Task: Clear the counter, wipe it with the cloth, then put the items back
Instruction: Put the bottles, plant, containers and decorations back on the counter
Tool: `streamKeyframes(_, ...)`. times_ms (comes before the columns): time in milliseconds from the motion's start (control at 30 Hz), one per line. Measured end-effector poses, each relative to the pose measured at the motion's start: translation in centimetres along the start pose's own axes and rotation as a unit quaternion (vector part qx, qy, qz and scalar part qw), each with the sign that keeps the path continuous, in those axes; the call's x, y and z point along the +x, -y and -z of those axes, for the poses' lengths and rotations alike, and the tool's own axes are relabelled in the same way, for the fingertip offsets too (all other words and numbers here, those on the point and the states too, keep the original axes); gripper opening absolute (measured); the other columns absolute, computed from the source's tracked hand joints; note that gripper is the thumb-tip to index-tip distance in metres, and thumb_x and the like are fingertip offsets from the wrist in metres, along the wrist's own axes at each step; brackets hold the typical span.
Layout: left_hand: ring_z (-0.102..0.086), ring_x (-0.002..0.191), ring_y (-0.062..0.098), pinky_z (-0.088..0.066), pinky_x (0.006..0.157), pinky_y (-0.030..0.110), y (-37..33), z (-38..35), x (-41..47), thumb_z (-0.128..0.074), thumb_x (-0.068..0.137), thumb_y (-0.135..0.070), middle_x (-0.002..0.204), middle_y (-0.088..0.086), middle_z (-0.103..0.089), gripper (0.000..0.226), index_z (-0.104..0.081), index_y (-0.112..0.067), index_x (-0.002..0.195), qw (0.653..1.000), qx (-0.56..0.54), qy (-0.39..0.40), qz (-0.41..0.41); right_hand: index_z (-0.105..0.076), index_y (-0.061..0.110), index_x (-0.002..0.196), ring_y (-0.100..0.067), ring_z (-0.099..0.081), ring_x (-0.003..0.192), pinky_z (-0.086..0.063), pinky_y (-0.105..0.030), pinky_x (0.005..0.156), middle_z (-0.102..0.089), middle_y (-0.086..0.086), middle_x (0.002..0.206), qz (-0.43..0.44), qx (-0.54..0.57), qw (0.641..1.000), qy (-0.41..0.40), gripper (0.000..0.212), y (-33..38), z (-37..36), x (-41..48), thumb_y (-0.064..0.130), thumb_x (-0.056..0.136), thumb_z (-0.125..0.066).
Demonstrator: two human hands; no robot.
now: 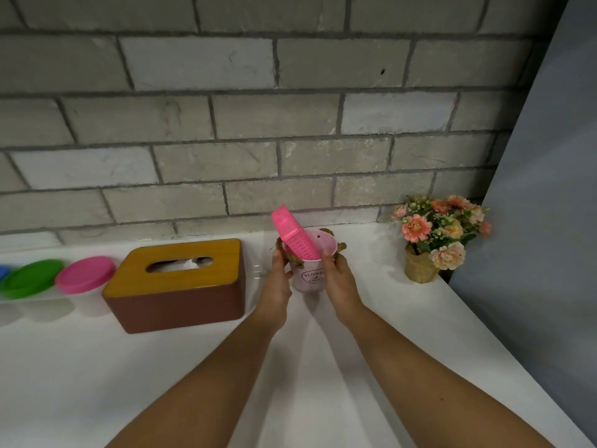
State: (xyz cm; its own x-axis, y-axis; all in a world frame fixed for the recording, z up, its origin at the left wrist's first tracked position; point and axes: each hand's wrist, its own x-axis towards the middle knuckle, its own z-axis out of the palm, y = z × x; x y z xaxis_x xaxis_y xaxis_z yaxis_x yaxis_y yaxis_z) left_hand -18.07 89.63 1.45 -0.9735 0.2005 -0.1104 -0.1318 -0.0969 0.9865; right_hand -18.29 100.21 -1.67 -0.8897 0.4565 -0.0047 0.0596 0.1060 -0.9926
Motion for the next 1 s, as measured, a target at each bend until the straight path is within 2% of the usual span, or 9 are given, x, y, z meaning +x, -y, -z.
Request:
streamKeyframes(167, -0.044, 0.115, 0.009, -0.028, 0.099, 0.038, -0.1, 2.1, -0.5, -0.013, 0.097, -0.054, 0.14, -0.002, -0.047, 0.055, -0.039, -0.03, 0.139, 1.0, 0.002, -0.02, -0.005, -0.04, 0.012, 0.135, -0.028, -0.052, 0.12, -0.042, -0.044, 0.103, -0.053, -0.012, 0.133, -0.004, -0.007, 1.0, 0.02, 0.05, 0.3, -2.1, -0.7, 0.045, 0.098, -0.034)
streamKeyframes(300, -0.041, 0.127, 0.014, -0.029, 0.096, 0.03, -0.4, 2.9, -1.2, -0.012, 0.1, -0.045, 0.134, -0.001, -0.049, 0.053, -0.039, -0.023, 0.139, 1.0, -0.012, -0.017, -0.008, -0.041, 0.012, 0.134, -0.028, -0.052, 0.121, -0.042, -0.043, 0.103, -0.053, -0.011, 0.133, -0.01, -0.008, 0.999, 0.031, 0.048, 0.4, -3.0, -1.2, 0.044, 0.098, -0.035)
streamKeyframes(367, -0.042, 0.126, 0.013, -0.03, 0.095, 0.027, -0.5, 3.0, -1.5, -0.013, 0.101, -0.041, 0.136, 0.003, -0.049, 0.051, -0.04, -0.019, 0.139, 1.0, -0.018, -0.011, -0.005, -0.041, 0.012, 0.135, -0.028, -0.052, 0.121, -0.042, -0.043, 0.103, -0.054, -0.012, 0.133, -0.014, -0.011, 0.999, 0.035, 0.048, 0.3, -3.1, -1.3, 0.043, 0.098, -0.035)
streamKeyframes(500, -0.041, 0.111, 0.006, -0.029, 0.094, 0.026, -0.3, 3.0, -1.6, -0.012, 0.102, -0.039, 0.127, 0.001, -0.05, 0.052, -0.041, -0.016, 0.138, 1.0, -0.006, 0.006, -0.005, -0.039, 0.013, 0.136, -0.028, -0.051, 0.122, -0.042, -0.04, 0.103, -0.053, -0.011, 0.134, -0.016, -0.024, 0.999, 0.046, 0.048, 0.1, -2.9, -1.4, 0.043, 0.099, -0.034)
streamKeyframes(600, -0.041, 0.113, 0.007, -0.029, 0.094, 0.025, 0.1, 2.9, -1.5, -0.011, 0.102, -0.038, 0.117, -0.004, -0.047, 0.051, -0.039, -0.016, 0.139, 1.0, -0.005, 0.011, -0.005, -0.038, 0.013, 0.137, -0.027, -0.05, 0.122, -0.042, -0.037, 0.101, -0.052, -0.011, 0.134, -0.017, -0.026, 0.998, 0.059, 0.049, 0.1, -2.7, -1.5, 0.043, 0.099, -0.034)
streamKeyframes(767, -0.04, 0.113, 0.005, -0.027, 0.096, 0.025, 0.3, 3.0, -1.2, -0.012, 0.102, -0.04, 0.119, -0.008, -0.046, 0.05, -0.04, -0.02, 0.138, 1.0, 0.011, -0.003, -0.01, -0.036, 0.016, 0.141, -0.026, -0.048, 0.125, -0.04, -0.038, 0.104, -0.05, -0.009, 0.137, -0.019, -0.04, 0.996, 0.077, 0.052, 0.3, -2.5, -1.3, 0.046, 0.098, -0.033)
streamKeyframes(867, -0.04, 0.125, 0.005, -0.03, 0.102, 0.025, 0.4, 3.1, -1.2, -0.02, 0.102, -0.041, 0.13, -0.012, -0.047, 0.044, -0.041, -0.026, 0.137, 0.998, 0.038, -0.031, -0.041, -0.034, 0.015, 0.142, -0.029, -0.044, 0.129, -0.039, -0.038, 0.101, -0.043, -0.011, 0.138, 0.004, -0.069, 0.998, 0.013, 0.051, 1.0, -2.2, -1.3, 0.042, 0.098, -0.036)
streamKeyframes(933, -0.032, 0.125, 0.001, -0.025, 0.099, 0.02, 0.2, 2.9, -1.6, -0.025, 0.102, -0.036, 0.131, -0.015, -0.035, 0.044, -0.032, -0.022, 0.143, 0.992, 0.081, -0.061, -0.077, -0.033, 0.011, 0.142, -0.031, -0.041, 0.129, -0.038, -0.04, 0.103, -0.038, -0.014, 0.14, 0.025, -0.106, 0.992, -0.066, 0.049, 1.8, -1.8, -1.2, 0.033, 0.099, -0.039)
streamKeyframes(1000, -0.035, 0.129, 0.009, -0.024, 0.099, 0.02, -0.2, 2.7, -2.0, -0.028, 0.102, -0.034, 0.135, -0.007, -0.038, 0.046, -0.028, -0.017, 0.144, 0.983, 0.114, -0.096, -0.11, -0.043, 0.008, 0.134, -0.031, -0.044, 0.124, -0.04, -0.041, 0.1, -0.042, -0.015, 0.135, 0.054, -0.122, 0.985, -0.114, 0.041, 2.6, -1.6, -1.1, 0.026, 0.098, -0.043)
